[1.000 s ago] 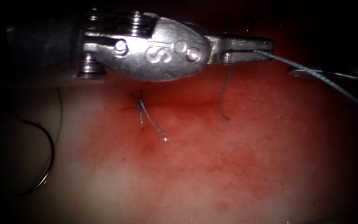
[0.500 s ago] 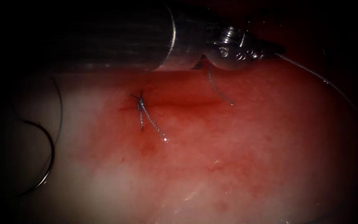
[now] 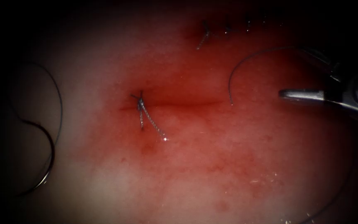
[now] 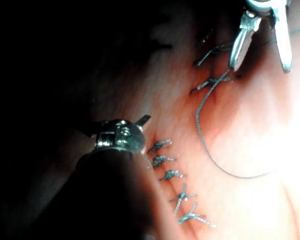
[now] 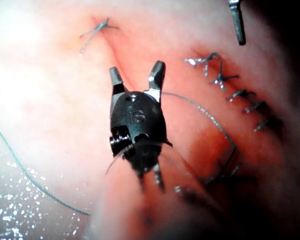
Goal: Wound Closure
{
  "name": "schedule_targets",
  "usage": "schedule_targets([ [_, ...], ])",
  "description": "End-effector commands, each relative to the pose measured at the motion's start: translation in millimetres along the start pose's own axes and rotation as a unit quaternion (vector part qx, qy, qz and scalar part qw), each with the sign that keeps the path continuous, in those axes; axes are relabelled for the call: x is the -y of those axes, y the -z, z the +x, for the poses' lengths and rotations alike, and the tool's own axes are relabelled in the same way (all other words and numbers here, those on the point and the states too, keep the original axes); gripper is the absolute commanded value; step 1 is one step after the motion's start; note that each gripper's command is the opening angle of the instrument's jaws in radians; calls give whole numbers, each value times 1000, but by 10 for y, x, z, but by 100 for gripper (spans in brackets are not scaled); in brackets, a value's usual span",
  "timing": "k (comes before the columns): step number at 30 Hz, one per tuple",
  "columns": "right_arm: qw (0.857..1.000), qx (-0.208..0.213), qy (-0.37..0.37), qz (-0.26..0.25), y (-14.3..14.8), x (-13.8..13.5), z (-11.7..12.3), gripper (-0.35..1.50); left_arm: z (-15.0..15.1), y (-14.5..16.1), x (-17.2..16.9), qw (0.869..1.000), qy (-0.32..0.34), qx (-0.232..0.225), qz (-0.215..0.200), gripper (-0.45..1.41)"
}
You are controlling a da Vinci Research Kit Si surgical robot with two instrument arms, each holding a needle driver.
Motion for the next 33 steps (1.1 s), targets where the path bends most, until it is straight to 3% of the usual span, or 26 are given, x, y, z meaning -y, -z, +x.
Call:
schedule_targets([
  [1, 1000, 0, 2, 12, -14, 15, 1, 105, 4, -2, 4, 1000, -1, 1, 0, 128],
  [5, 997, -3, -18, 80, -19, 23, -1, 56, 21, 35, -26, 999, -11, -7, -30, 61],
  [7, 994, -17, -20, 105, -21, 20, -3, 61, 23, 56, -50, 998, -26, -8, -52, 56],
  [9, 992, -26, -19, 123, -23, 18, -4, 91, 22, 77, -72, 998, -26, 1, -65, 52],
  [11, 994, -20, -16, 106, -28, 16, -6, 123, 16, 114, -109, 996, -22, 22, -83, 52],
  [13, 995, -16, -16, 98, -33, 14, -8, 127, 6, 148, -144, 994, -23, 39, -100, 49],
  [14, 995, -17, -16, 95, -36, 14, -9, 127, -1, 168, -167, 993, -18, 69, -98, 46],
  [16, 996, -16, -15, 91, -41, 17, -10, 127, -12, 187, -193, 990, -26, 97, -100, 42],
  [21, 996, -12, -13, 89, -47, 25, -10, 125, -23, 194, -239, 982, -42, 138, -119, 42],
  [33, 996, 1, -5, 90, -58, 38, -13, 123, -52, 167, -273, 968, -49, 221, -110, 44],
])
